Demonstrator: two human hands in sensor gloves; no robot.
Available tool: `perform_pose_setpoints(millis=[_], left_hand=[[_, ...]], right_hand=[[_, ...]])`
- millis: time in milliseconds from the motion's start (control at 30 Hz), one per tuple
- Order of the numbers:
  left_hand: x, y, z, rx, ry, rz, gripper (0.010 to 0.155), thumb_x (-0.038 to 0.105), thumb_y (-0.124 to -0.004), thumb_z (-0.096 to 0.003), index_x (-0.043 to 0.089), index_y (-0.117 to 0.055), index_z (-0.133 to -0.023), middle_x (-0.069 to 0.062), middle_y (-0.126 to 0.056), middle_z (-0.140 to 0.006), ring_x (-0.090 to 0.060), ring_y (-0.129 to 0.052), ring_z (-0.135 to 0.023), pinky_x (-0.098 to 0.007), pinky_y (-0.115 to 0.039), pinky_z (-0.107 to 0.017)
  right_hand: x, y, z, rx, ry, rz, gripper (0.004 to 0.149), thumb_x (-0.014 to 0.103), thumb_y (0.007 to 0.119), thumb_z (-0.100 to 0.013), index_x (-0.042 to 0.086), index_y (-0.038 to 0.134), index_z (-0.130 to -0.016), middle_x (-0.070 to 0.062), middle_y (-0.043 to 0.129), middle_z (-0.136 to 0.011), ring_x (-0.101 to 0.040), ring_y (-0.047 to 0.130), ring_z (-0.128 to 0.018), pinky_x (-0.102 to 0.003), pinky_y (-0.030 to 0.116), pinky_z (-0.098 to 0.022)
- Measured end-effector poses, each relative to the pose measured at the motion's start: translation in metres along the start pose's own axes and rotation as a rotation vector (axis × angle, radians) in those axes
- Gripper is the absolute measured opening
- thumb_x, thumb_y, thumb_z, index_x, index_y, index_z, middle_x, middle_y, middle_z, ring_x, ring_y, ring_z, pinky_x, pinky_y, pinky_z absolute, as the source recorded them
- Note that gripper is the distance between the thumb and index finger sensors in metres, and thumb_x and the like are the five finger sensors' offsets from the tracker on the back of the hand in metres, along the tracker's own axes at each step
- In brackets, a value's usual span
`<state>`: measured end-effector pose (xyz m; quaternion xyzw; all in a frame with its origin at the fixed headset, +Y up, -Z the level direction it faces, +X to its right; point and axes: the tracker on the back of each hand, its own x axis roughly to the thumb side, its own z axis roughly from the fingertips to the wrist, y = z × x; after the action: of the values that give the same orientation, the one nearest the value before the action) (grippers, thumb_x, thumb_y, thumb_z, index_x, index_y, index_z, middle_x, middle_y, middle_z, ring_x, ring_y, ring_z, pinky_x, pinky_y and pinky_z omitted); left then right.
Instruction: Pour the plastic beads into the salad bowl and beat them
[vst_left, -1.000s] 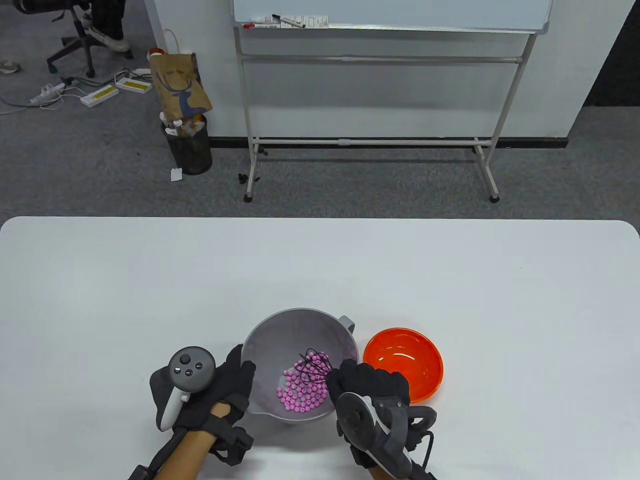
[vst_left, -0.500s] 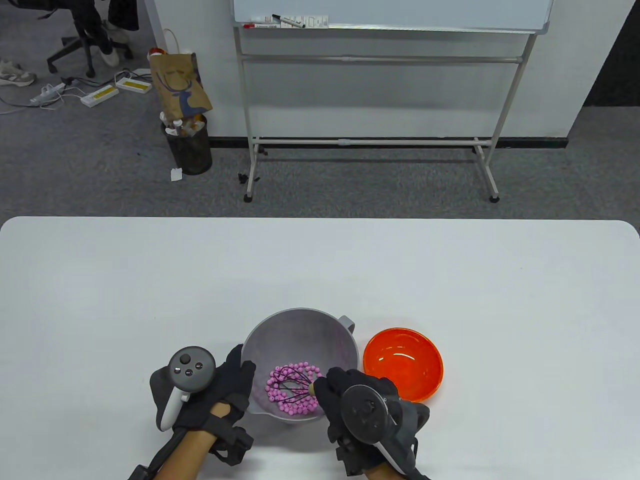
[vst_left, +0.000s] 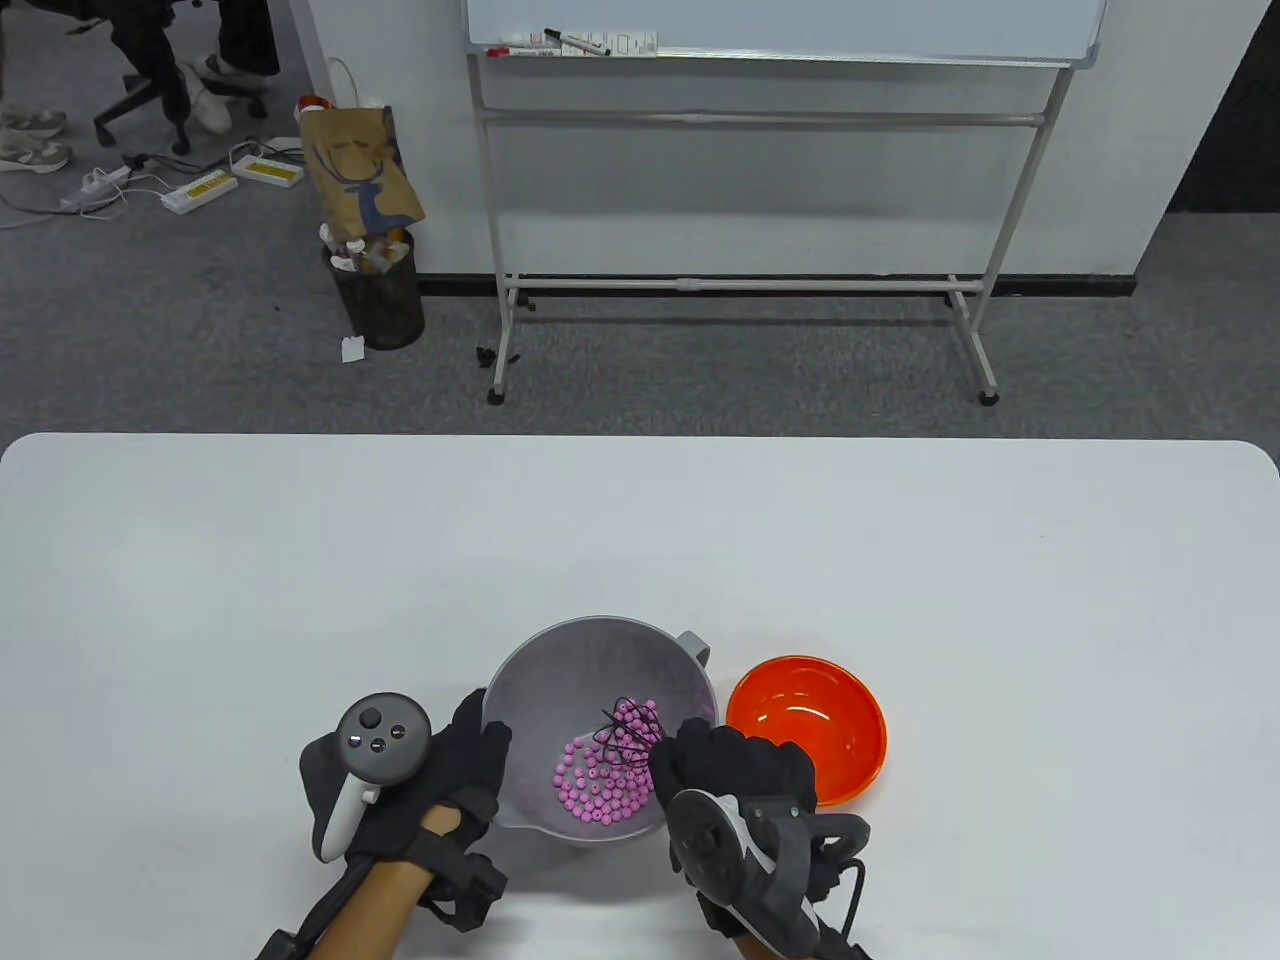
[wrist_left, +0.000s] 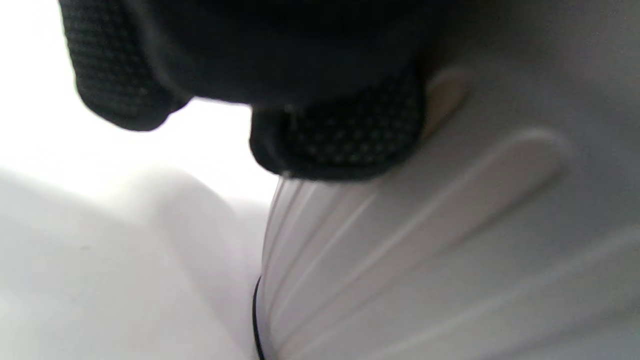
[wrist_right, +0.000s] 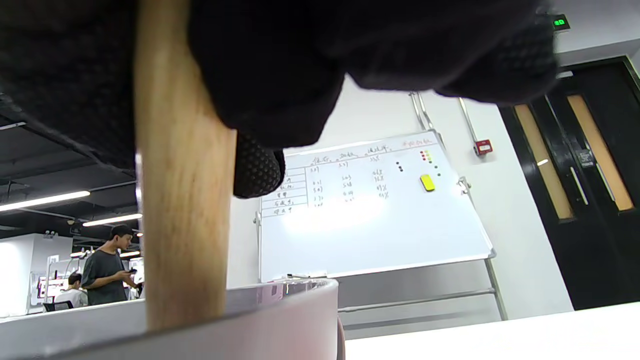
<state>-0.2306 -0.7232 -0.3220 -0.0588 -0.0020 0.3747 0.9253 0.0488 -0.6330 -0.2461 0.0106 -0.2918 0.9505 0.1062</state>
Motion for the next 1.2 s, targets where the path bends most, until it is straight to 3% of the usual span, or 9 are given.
perform_pose_setpoints(millis=[167, 300, 433, 600, 867, 1100, 1200], left_hand=[[0.000, 0.000, 0.000, 0.000, 0.000, 0.000, 0.063, 0.049, -0.062, -0.0519, 0.011, -0.062, -0.102, 0.002, -0.106, -0.032, -0.005, -0.098, -0.006, -0.042, -0.090, -0.038], [0.000, 0.000, 0.000, 0.000, 0.000, 0.000, 0.063, 0.049, -0.062, -0.0519, 0.011, -0.062, -0.102, 0.002, -0.106, -0.032, -0.005, -0.098, -0.006, -0.042, -0.090, -0.038], [0.000, 0.000, 0.000, 0.000, 0.001, 0.001, 0.063, 0.049, -0.062, -0.0519, 0.011, -0.062, -0.101, 0.002, -0.106, -0.032, -0.005, -0.098, -0.006, -0.042, -0.090, -0.038], [0.000, 0.000, 0.000, -0.001, 0.001, 0.005, 0.063, 0.049, -0.061, -0.0520, 0.011, -0.062, -0.102, 0.001, -0.106, -0.032, -0.005, -0.098, -0.006, -0.042, -0.090, -0.038], [0.000, 0.000, 0.000, -0.002, 0.002, 0.005, 0.063, 0.049, -0.061, -0.0520, 0.011, -0.062, -0.102, 0.002, -0.106, -0.032, -0.005, -0.098, -0.006, -0.042, -0.090, -0.038], [0.000, 0.000, 0.000, -0.001, 0.004, 0.004, 0.063, 0.049, -0.061, -0.0519, 0.011, -0.062, -0.102, 0.001, -0.106, -0.032, -0.005, -0.098, -0.006, -0.042, -0.090, -0.038], [0.000, 0.000, 0.000, -0.001, 0.003, 0.003, 0.063, 0.049, -0.061, -0.0519, 0.011, -0.062, -0.102, 0.001, -0.106, -0.032, -0.005, -0.098, -0.006, -0.042, -0.090, -0.038]], right_hand=[[0.004, -0.011, -0.002, 0.087, -0.011, -0.058, 0.042, 0.053, 0.100, -0.034, 0.017, 0.105, -0.056, -0.002, 0.100, -0.023, -0.017, 0.091, -0.003, -0.040, 0.085, -0.029], [-0.004, -0.002, -0.004, 0.193, 0.060, -0.211, 0.042, 0.053, 0.099, -0.035, 0.017, 0.104, -0.058, -0.001, 0.100, -0.024, -0.017, 0.091, -0.004, -0.040, 0.085, -0.029], [-0.010, 0.012, -0.002, 0.147, 0.095, -0.246, 0.043, 0.053, 0.097, -0.037, 0.019, 0.103, -0.062, -0.001, 0.101, -0.028, -0.017, 0.093, -0.007, -0.040, 0.084, -0.032], [-0.007, 0.017, 0.000, 0.067, 0.064, -0.151, 0.043, 0.054, 0.096, -0.037, 0.021, 0.102, -0.064, -0.001, 0.101, -0.032, -0.017, 0.094, -0.010, -0.041, 0.084, -0.035], [-0.004, 0.006, 0.001, -0.003, 0.015, -0.007, 0.043, 0.053, 0.097, -0.036, 0.019, 0.103, -0.062, -0.002, 0.101, -0.030, -0.019, 0.094, -0.009, -0.041, 0.084, -0.034], [0.007, -0.012, 0.000, 0.056, -0.063, 0.046, 0.043, 0.052, 0.099, -0.035, 0.017, 0.105, -0.059, -0.002, 0.101, -0.026, -0.018, 0.092, -0.006, -0.041, 0.084, -0.032], [0.005, -0.015, -0.002, 0.124, -0.039, -0.045, 0.043, 0.052, 0.099, -0.035, 0.017, 0.105, -0.058, -0.002, 0.101, -0.025, -0.018, 0.092, -0.005, -0.040, 0.085, -0.031]])
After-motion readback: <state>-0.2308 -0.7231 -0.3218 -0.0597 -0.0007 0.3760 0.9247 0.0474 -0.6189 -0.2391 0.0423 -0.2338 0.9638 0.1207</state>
